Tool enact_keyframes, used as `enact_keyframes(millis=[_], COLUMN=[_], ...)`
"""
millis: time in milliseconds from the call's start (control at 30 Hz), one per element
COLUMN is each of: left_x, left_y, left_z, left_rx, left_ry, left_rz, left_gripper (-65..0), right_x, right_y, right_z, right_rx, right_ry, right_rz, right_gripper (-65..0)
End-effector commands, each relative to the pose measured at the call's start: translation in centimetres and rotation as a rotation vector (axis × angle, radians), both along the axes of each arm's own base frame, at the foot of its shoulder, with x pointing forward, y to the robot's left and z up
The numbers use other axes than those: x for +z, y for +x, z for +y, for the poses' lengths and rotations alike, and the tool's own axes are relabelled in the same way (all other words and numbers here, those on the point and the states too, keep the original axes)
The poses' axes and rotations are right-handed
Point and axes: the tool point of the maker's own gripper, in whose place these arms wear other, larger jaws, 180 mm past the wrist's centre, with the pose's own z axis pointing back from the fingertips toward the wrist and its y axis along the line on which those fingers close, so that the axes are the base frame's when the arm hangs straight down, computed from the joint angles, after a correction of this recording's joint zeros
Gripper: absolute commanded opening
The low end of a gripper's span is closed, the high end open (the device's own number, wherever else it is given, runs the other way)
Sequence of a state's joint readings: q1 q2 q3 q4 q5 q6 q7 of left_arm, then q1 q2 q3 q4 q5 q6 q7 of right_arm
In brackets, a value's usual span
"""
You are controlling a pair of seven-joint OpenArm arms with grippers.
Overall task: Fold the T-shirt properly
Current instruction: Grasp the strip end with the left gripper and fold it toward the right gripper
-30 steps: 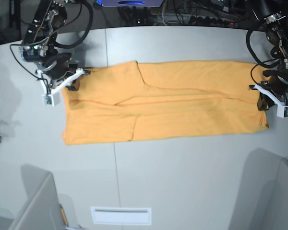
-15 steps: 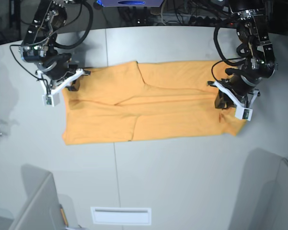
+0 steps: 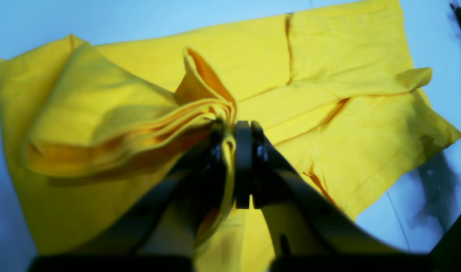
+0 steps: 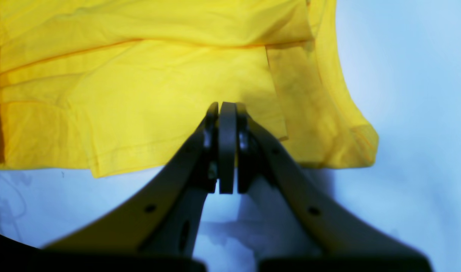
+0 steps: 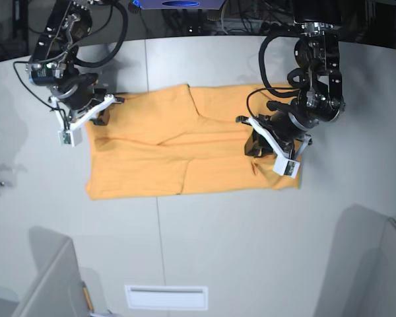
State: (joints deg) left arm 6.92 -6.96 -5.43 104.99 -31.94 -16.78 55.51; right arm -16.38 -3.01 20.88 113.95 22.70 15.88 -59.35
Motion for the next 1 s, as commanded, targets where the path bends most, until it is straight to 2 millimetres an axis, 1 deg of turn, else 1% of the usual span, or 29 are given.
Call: enact_keyframes(millis=[0, 67, 200, 267, 333, 567, 967], left_x=[1.7, 1.8, 1.9, 2.1, 1.9, 0.4, 0.6], left_y=[1.1, 1.1, 1.0, 1.0, 1.0, 0.9, 1.3], left_z=[-1.0, -1.9, -3.1, -3.9, -4.4, -4.3, -4.3], left_rx=[-0.016, -0.036, -0.065, -0.088, -0.087, -0.063, -0.065], left_ry=[-0.031, -0.043, -0.049, -0.053, -0.061, -0.073, -0.071], left_rz=[-0.064, -0.064, -0.069, -0.074, -0.061, -0.006, -0.013], left_gripper=[-65.0, -65.0, -65.0, -65.0, -65.0, -65.0, -65.0], right_x=[0.9, 0.9, 1.0, 1.2, 1.3, 1.3, 1.7], right_y=[0.7, 0.8, 0.8, 1.2, 1.3, 1.3, 1.9], right_z=[-0.1, -0.1, -0.1, -0.1, -0.1, -0.1, -0.2], right_rx=[-0.003, -0.003, -0.003, -0.003, -0.003, -0.003, -0.002], right_ry=[0.0, 0.0, 0.0, 0.0, 0.0, 0.0, -0.001], right_rz=[-0.044, -0.045, -0.047, -0.056, -0.059, -0.06, -0.076], right_gripper=[-65.0, -65.0, -65.0, -65.0, -65.0, -65.0, -65.0])
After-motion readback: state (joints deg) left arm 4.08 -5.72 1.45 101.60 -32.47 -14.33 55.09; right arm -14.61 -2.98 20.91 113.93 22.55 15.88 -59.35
